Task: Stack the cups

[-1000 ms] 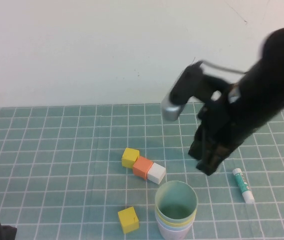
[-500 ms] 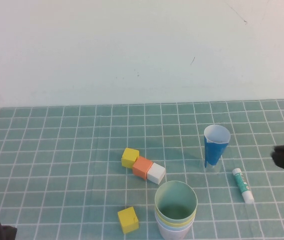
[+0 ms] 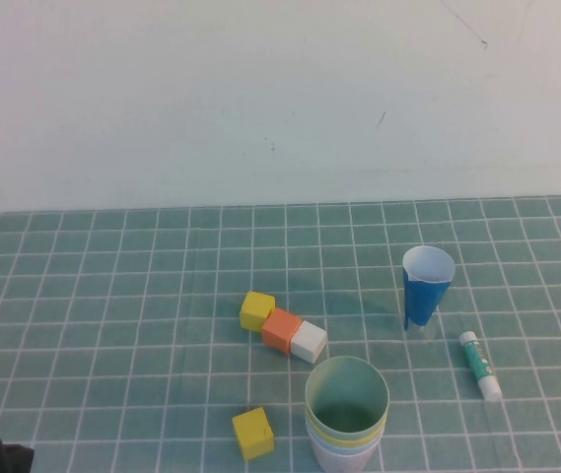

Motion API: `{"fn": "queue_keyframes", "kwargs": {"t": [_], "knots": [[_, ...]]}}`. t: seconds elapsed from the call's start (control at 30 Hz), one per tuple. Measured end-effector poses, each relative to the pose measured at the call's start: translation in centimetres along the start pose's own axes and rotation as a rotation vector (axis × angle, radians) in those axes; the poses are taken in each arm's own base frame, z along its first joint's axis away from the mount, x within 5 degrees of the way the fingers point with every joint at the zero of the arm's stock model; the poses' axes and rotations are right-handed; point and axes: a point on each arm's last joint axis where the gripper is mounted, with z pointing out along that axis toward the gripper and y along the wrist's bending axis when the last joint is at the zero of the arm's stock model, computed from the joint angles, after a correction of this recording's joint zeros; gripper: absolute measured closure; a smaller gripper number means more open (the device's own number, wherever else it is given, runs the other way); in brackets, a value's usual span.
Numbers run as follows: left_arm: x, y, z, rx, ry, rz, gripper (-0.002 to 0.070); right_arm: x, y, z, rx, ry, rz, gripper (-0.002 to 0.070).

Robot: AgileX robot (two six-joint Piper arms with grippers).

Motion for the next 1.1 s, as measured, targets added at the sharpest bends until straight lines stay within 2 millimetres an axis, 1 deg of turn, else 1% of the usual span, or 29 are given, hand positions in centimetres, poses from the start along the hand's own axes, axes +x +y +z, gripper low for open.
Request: {"fn": "queue_keyframes", "kwargs": {"t": [0.1,0.23,0.37,0.5,0.6,0.77,0.9,1.0,1.1], "knots": [[0.0,0.0,0.0,0.0,0.0,0.0,0.0677,1.3,0.2,-0.7,0.046,-0.022,0.033,0.0678],[0.0,0.0,0.0,0.0,0.0,0.0,0.0677,3.6,0.7,-1.0,0.074,0.024,0.137,0.0678],[0.0,0.0,0.0,0.0,0.0,0.0,0.0677,5.8,0.8,-1.4,0.186,0.074,0.205,0.0678],[0.0,0.0,0.0,0.0,0.0,0.0,0.0677,7.2,1.0,-1.8,0.314,0.099,0.255,0.0678],[0.0,0.0,0.0,0.0,0.0,0.0,0.0677,7.5,1.1,-2.0,0.419,0.077,0.246,0.0678],[0.0,0.0,0.0,0.0,0.0,0.0,0.0677,8.4,1.4,-1.2,0.566,0.012,0.236,0.0678],[0.0,0.0,0.0,0.001,0.0,-0.002,0.0677,10.2,1.6,0.0,0.655,-0.037,0.248,0.0678],[0.0,0.0,0.0,0.001,0.0,-0.002,0.0677,11.9,2.1,0.8,0.659,-0.056,0.295,0.0678],[0.0,0.0,0.0,0.001,0.0,-0.002,0.0677,12.9,2.7,1.1,0.629,-0.01,0.345,0.0678]]}}
